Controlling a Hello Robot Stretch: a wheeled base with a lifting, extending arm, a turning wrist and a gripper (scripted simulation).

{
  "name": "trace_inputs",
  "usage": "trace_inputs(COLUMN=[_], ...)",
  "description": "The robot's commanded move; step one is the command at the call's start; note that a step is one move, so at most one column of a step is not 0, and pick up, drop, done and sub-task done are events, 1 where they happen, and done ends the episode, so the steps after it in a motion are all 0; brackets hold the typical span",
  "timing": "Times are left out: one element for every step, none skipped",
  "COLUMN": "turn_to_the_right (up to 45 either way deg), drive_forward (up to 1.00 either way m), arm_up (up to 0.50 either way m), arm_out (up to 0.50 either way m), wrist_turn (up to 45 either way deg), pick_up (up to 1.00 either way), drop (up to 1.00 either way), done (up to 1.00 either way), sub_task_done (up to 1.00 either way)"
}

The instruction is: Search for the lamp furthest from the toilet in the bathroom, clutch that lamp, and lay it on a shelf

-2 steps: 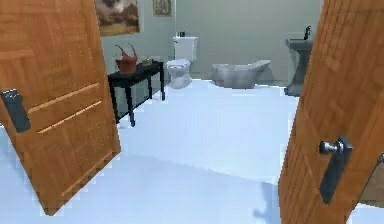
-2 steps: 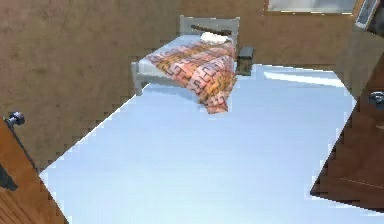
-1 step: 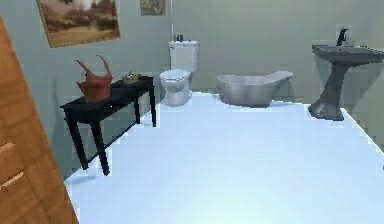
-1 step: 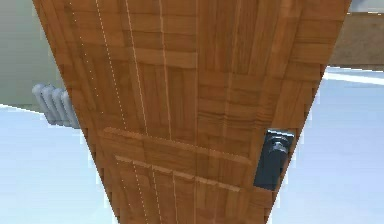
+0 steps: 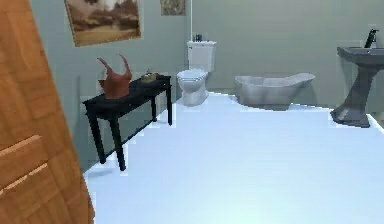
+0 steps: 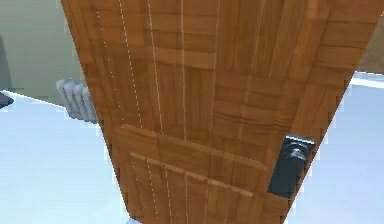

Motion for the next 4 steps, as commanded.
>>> trace_inputs(turn_to_the_right=[0.0,6.0,0.0,0.0], drive_forward=[0.1,0.0,1.0,1.0], arm_up=[0.0,0.0,0.0,0.0], arm_out=[0.0,0.0,0.0,0.0], wrist_turn=[0.0,0.0,0.0,0.0], pick_up=[0.0,0.0,0.0,0.0], drop=[0.0,0.0,0.0,0.0], done=[0.0,0.0,0.0,0.0], sub_task_done=[0.0,0.0,0.0,0.0])
